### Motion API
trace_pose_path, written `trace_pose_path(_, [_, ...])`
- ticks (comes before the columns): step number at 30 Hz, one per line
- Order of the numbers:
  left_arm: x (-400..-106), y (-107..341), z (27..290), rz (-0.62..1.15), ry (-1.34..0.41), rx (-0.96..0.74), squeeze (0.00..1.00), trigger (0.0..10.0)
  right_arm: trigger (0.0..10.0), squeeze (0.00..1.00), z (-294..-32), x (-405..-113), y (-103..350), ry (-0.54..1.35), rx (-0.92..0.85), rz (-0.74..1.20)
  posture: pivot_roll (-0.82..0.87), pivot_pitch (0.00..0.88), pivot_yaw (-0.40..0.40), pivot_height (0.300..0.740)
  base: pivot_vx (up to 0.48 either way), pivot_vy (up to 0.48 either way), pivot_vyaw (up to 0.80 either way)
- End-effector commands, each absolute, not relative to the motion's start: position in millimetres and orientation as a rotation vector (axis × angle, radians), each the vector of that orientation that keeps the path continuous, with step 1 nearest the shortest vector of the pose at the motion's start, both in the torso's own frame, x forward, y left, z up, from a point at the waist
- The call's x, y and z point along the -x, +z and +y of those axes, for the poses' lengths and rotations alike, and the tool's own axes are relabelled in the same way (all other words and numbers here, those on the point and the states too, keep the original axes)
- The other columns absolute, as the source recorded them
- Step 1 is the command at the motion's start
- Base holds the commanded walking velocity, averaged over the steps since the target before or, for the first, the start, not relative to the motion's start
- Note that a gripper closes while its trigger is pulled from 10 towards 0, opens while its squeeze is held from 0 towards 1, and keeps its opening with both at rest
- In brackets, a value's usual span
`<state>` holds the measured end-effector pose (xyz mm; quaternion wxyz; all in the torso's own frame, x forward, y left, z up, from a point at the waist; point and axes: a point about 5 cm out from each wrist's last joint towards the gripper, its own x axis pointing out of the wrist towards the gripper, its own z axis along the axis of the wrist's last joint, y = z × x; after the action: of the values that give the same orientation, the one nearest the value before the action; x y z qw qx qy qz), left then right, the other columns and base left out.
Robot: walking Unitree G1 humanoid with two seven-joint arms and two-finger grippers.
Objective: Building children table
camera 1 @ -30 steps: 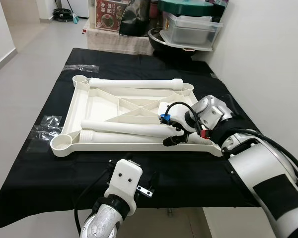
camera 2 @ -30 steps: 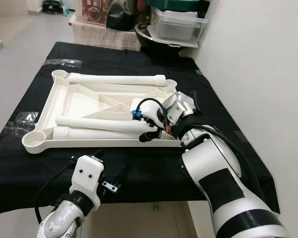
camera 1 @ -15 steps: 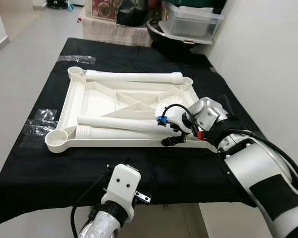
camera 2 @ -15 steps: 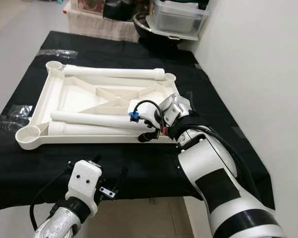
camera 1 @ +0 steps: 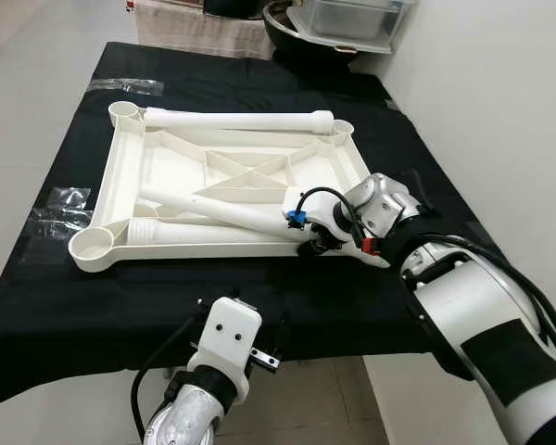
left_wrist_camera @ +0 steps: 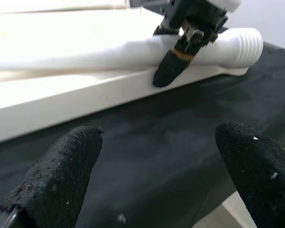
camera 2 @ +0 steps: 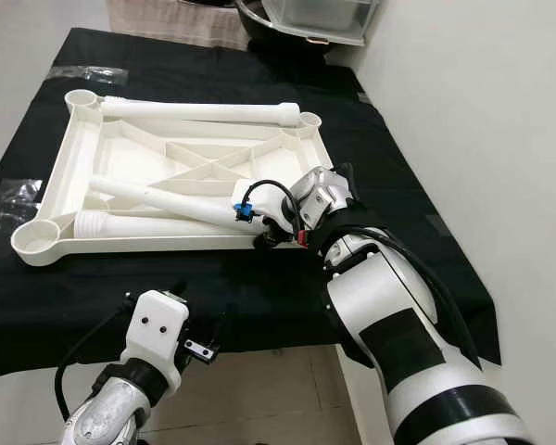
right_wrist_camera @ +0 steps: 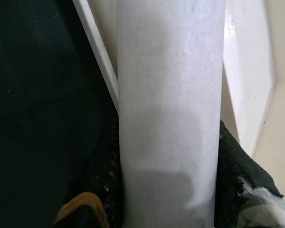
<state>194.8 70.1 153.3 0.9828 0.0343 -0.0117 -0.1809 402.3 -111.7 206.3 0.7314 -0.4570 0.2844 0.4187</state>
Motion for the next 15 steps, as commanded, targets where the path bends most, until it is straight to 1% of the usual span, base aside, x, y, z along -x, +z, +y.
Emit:
trace_pose_path(1, [-195.3, 151.2, 64.4, -0.010, -0.376, -0.065, 0.00, 10.0, 0.0, 0.00, -114.0, -405.8, 218.0, 0.886, 1.008, 0.591, 0.01, 0.117, -0.206, 0.740, 0.000, 0.000, 0.00])
trace_pose_path(9, [-204.4, 149.2, 63.2, -0.024, -0.388, -0.087, 0.00, 10.0, 0.0, 0.00, -107.5, -406.6, 232.3, 0.926, 0.969, 0.538, 0.02, 0.074, -0.193, 0.740, 0.000, 0.000, 0.00])
trace_pose_path(10, [-207.5, 148.6, 63.9, -0.026, -0.386, -0.091, 0.00, 10.0, 0.0, 0.00, -100.7, -406.9, 246.9, 0.961, 0.901, 0.486, 0.02, 0.057, -0.188, 0.740, 0.000, 0.000, 0.00])
trace_pose_path(11, [-207.5, 148.6, 63.9, -0.026, -0.386, -0.091, 0.00, 10.0, 0.0, 0.00, -100.7, -406.9, 246.9, 0.961, 0.901, 0.486, 0.02, 0.057, -0.188, 0.740, 0.000, 0.000, 0.00])
trace_pose_path(13, [-209.8, 148.1, 64.5, -0.027, -0.386, -0.092, 0.00, 10.0, 0.0, 0.00, -93.6, -407.0, 263.8, 0.991, 0.811, 0.421, 0.02, 0.046, -0.182, 0.740, 0.000, 0.000, 0.00])
trace_pose_path(14, [-209.8, 148.1, 64.5, -0.027, -0.386, -0.092, 0.00, 10.0, 0.0, 0.00, -93.6, -407.0, 263.8, 0.991, 0.811, 0.421, 0.02, 0.046, -0.182, 0.740, 0.000, 0.000, 0.00])
trace_pose_path(15, [-213.8, 147.1, 66.1, -0.029, -0.383, -0.096, 0.00, 10.0, 0.0, 0.00, -84.9, -406.7, 287.2, 1.013, 0.669, 0.324, 0.02, 0.031, -0.177, 0.740, 0.000, 0.000, 0.00])
